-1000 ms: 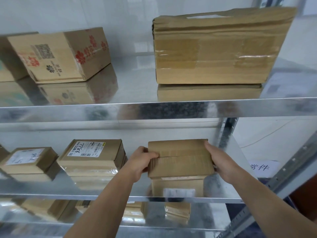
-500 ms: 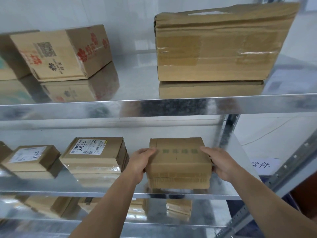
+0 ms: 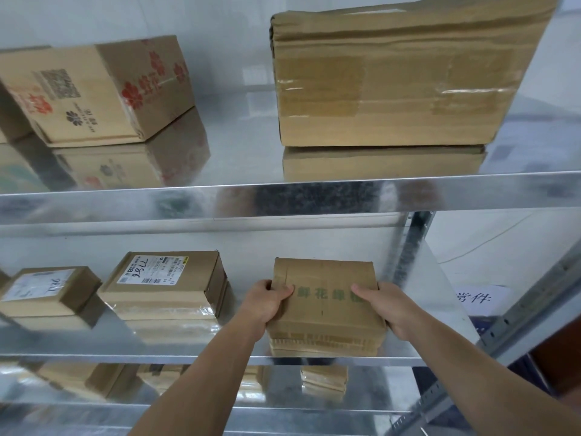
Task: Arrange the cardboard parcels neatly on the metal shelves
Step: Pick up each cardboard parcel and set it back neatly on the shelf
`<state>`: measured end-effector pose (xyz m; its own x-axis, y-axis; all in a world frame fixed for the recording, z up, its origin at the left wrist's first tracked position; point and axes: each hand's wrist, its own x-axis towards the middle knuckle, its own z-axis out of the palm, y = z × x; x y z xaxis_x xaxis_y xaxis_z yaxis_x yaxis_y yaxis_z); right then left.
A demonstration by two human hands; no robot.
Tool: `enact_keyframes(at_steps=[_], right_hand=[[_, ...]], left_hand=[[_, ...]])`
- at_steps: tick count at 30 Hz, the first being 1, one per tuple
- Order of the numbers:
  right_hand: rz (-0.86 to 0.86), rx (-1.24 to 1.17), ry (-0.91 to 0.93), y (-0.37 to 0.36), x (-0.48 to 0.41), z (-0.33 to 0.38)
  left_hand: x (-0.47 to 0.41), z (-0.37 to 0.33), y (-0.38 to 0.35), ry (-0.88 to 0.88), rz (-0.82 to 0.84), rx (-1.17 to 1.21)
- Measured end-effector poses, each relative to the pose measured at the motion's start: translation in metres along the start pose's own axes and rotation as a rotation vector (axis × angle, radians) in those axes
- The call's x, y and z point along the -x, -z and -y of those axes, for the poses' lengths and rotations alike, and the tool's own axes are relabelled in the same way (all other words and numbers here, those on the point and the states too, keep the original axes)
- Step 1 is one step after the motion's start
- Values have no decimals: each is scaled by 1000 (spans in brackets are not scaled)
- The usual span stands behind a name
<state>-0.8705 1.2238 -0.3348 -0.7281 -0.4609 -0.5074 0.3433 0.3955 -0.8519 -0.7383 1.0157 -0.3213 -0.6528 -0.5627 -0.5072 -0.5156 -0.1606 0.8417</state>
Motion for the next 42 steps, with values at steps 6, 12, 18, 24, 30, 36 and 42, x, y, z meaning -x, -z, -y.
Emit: enact_keyframes(at_steps=[6, 12, 18, 24, 30, 36, 42], right_hand=[[-27, 66, 7, -2, -8, -2], [-50, 92, -2, -4, -11, -3], [0, 48, -12, 3, -3, 3], [25, -109, 27, 9, 6, 3], [47, -373, 37, 16, 9, 14], [9, -376, 68, 22, 10, 19], [2, -303, 93, 23, 10, 21]], left_hand=[[-5, -1, -2, -5, -33, -62], [-7, -1, -4, -11, -58, -107], [-3, -6, 1, -10, -23, -100], [6, -9, 11, -60, -9, -62], [9, -15, 23, -57, 46, 86], [13, -14, 19, -57, 43, 212], [17, -14, 14, -7, 50, 279]])
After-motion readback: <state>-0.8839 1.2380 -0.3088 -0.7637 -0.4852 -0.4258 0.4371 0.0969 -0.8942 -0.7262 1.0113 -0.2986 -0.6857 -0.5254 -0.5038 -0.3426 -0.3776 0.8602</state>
